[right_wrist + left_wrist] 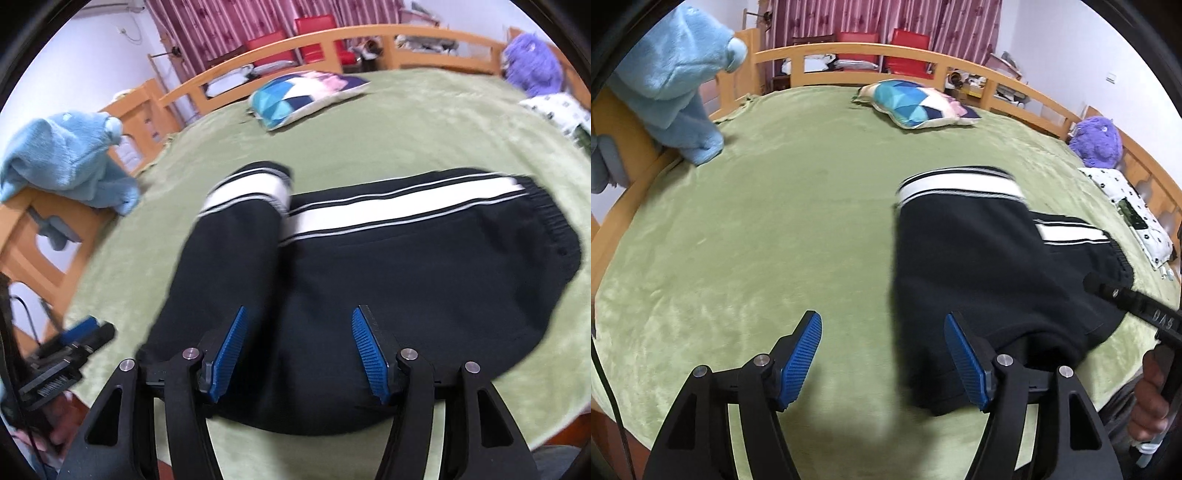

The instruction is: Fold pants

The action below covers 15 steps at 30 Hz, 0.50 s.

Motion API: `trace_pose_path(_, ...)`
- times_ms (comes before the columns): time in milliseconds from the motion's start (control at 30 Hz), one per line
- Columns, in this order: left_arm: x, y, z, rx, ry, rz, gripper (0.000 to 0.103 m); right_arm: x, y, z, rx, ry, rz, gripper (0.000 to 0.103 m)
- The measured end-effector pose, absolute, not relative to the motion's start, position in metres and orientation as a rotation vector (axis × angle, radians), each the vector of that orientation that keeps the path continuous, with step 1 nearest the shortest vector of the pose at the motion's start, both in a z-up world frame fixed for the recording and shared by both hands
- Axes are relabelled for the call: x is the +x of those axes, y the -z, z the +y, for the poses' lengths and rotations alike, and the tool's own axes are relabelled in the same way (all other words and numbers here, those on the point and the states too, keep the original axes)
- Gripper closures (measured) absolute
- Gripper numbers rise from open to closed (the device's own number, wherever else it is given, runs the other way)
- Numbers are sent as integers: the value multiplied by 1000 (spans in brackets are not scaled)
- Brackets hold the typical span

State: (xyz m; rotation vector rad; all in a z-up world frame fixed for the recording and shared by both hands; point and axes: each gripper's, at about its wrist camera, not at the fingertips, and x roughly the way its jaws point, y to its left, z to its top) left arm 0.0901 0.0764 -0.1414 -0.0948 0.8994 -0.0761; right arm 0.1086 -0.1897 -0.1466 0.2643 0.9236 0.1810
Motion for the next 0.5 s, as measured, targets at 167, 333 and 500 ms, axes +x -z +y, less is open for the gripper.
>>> trace_pose_path(167, 90, 152, 103, -136, 62, 891, 37, 123, 164, -166, 322, -252, 949, 39)
trace_pose_path(333, 94, 159, 118, -165, 35, 924, 39, 140, 186, -140, 313, -282, 1011, 45)
trace_pose_path(500, 94, 154, 121, -120, 1, 900, 41, 138, 181, -119, 221, -308, 968, 82)
